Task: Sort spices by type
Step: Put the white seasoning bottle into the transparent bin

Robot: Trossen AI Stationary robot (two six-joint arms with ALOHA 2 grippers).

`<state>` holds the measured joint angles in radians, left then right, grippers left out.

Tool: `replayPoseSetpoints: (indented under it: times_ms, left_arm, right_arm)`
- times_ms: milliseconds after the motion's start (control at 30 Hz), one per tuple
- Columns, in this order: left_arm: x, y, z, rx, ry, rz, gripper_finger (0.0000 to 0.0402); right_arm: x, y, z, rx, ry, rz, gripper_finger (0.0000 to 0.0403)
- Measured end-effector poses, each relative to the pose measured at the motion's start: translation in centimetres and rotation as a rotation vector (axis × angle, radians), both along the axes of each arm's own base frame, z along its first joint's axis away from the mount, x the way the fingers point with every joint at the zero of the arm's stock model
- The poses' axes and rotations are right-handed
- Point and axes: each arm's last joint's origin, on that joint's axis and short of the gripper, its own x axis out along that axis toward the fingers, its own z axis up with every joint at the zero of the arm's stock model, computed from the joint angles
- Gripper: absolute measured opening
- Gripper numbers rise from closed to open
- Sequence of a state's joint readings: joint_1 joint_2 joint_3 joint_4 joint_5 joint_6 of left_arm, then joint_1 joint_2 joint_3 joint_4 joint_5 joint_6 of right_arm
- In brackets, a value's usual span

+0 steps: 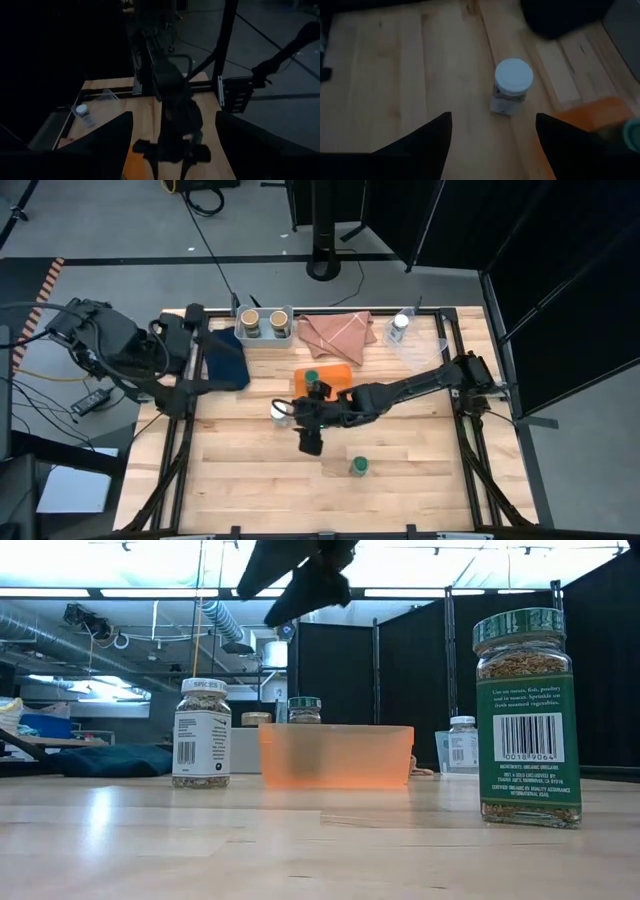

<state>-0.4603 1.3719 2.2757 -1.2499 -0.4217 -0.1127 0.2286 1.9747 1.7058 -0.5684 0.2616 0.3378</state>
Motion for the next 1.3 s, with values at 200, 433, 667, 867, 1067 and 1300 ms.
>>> replayPoseSetpoints:
  times_ms: [200,433,667,867,1067,1300]
  left_arm:
    - [-0.8,0.4,0.2,-0.012,-0.015,0.008,0.0290]
    - [-1.6,0.8,0.4,-0.015,-0.026,0.017,0.0290]
    - [-2.0,1.1,0.2,-0.009,-0.008,0.032,0.0290]
    - [-2.0,1.1,0.0,-0.001,0.016,0.039,0.0290]
    - [-2.0,1.1,0.0,-0.001,0.016,0.040,0.0290]
    - [-2.0,1.1,-0.1,0.002,0.020,0.040,0.0290]
  right_arm:
    - [2.2,-0.8,-2.2,-0.039,-0.050,0.025,0.0295]
    - [3.9,-1.9,-4.8,-0.057,-0.061,0.012,0.0295]
    - [4.6,-3.9,-4.9,-0.060,-0.099,-0.032,0.0306]
    - [5.2,-5.0,-4.3,-0.027,-0.168,-0.008,0.0317]
    - [5.3,-5.1,-4.2,-0.029,-0.183,-0.004,0.0331]
    - [5.8,-5.2,-5.3,-0.031,-0.181,-0.008,0.0343]
